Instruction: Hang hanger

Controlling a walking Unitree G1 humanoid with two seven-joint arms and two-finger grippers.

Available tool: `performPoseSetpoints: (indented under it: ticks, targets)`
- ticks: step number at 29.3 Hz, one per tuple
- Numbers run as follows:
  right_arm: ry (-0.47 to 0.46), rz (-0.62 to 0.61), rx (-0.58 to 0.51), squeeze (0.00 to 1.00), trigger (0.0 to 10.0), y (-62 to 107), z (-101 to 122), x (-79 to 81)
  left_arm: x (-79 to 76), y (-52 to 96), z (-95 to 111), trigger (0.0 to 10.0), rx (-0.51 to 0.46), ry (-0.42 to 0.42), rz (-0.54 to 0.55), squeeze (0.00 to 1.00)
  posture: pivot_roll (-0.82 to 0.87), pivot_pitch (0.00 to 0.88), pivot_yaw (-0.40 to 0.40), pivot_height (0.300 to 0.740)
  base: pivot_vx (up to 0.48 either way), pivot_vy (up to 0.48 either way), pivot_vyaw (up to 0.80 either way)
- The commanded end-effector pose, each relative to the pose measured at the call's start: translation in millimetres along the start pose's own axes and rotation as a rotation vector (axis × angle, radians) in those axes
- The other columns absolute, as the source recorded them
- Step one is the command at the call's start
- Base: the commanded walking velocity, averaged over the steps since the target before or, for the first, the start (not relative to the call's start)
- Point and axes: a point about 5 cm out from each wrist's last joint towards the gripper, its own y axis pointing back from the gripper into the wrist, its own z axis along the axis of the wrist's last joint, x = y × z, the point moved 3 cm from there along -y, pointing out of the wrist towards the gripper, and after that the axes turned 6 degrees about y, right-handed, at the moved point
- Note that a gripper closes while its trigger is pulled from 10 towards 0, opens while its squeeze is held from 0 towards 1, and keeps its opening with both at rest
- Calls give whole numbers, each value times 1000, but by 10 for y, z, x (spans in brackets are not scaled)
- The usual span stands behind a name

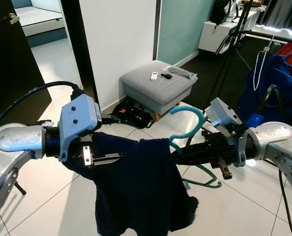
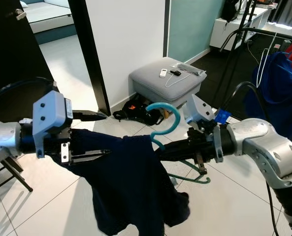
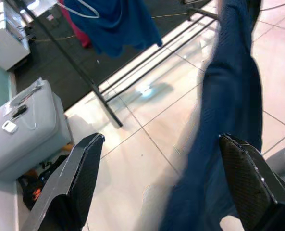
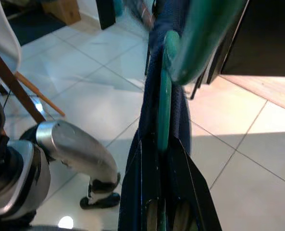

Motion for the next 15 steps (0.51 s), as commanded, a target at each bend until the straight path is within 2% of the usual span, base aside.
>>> performPoseSetpoints:
  ticks: [1,3,10,11,13,14,15]
  targets:
    - [37,23,-9,0,10000,10,45,31,88,121,3,10000,19,4,29,0,-29,0,-5,740,0,0,0]
    - [40,28,-13,0,10000,18,58,42,113,186,9,10000,18,11,31,0,-29,0,-5,740,0,0,0]
    - [48,36,-4,0,10000,5,52,50,18,189,-62,10000,72,25,-40,0,-27,0,-3,740,0,0,0]
    - [50,37,-3,0,10000,1,54,51,-10,186,-83,8902,85,32,-61,0,-27,0,-3,740,0,0,0]
    - [52,38,-3,0,10000,-2,56,53,-30,185,-96,8902,93,37,-74,0,-28,0,-3,740,0,0,0]
    - [55,40,-2,0,10000,-2,58,55,-52,186,-124,7725,108,41,-89,0,-30,0,-2,740,0,0,0]
    - [57,41,0,0,10000,-1,60,55,-69,183,-149,5725,119,43,-100,0,-32,0,-2,740,0,0,0]
